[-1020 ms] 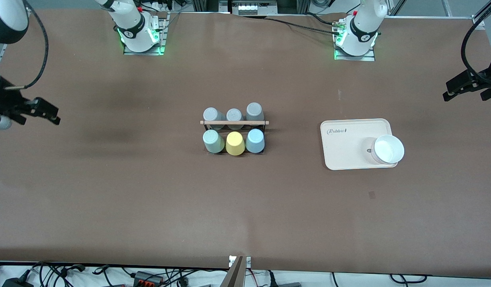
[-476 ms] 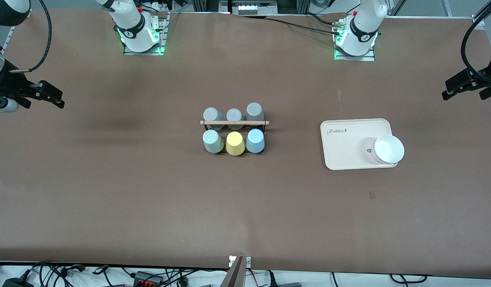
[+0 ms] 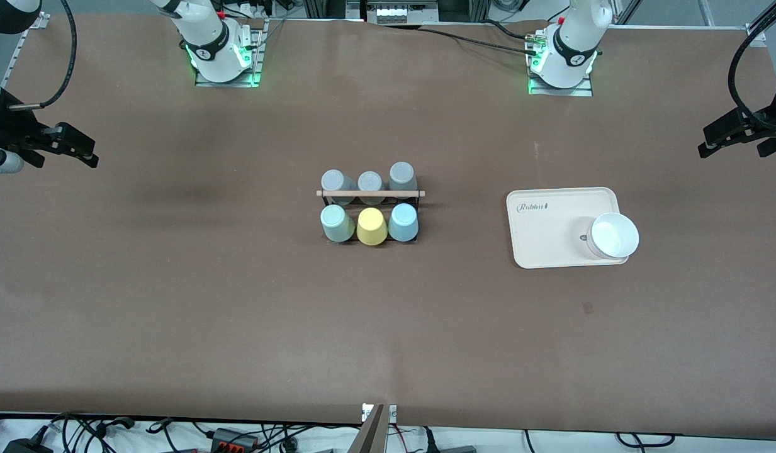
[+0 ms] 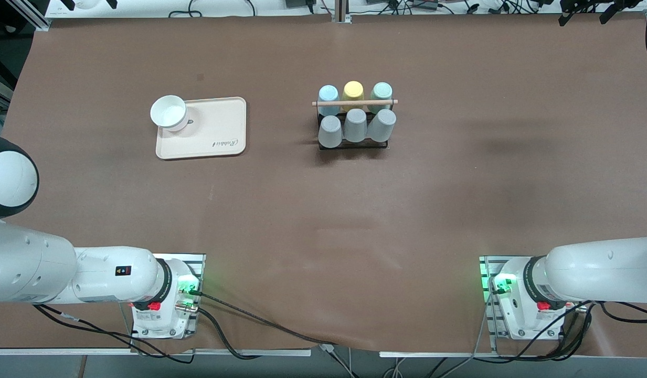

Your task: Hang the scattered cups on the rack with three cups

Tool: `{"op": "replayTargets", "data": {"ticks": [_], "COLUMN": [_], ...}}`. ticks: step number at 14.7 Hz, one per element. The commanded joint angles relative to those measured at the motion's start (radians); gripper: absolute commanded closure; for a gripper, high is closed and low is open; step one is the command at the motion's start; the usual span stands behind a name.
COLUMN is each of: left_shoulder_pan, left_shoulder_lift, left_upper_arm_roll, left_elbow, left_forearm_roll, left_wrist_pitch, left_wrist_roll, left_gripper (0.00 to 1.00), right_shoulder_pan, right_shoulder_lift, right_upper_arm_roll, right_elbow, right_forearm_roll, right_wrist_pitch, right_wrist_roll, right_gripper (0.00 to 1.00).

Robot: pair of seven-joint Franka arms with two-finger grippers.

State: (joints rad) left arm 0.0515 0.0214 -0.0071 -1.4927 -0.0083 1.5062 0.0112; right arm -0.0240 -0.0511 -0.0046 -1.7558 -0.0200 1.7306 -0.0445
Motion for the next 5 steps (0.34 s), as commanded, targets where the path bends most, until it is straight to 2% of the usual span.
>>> {"op": "replayTargets", "data": {"ticks": [1, 5], "left_shoulder_pan": [0.007, 0.007], "left_shoulder_lift": [0.003, 0.003], "left_upper_arm_roll": [-0.007, -0.007], "left_elbow": [0.023, 0.023], "left_forearm_roll": [-0.019, -0.019], "left_wrist_pitch": [-0.023, -0.023], "left_wrist_roll": [-0.005, -0.005], "left_gripper": [0.0, 0.0], "right_shoulder_pan": [-0.004, -0.005], "right_shoulder_lift": [-0.009, -0.009], "right_upper_arm_roll": [0.006, 0.006], "right_elbow": [0.009, 0.009], "right_forearm_roll": [-0.001, -0.001], "right_wrist_pitch": [-0.022, -0.025], "right_wrist_roll": [-0.015, -0.015], "right_gripper": [0.0, 0.0]}}
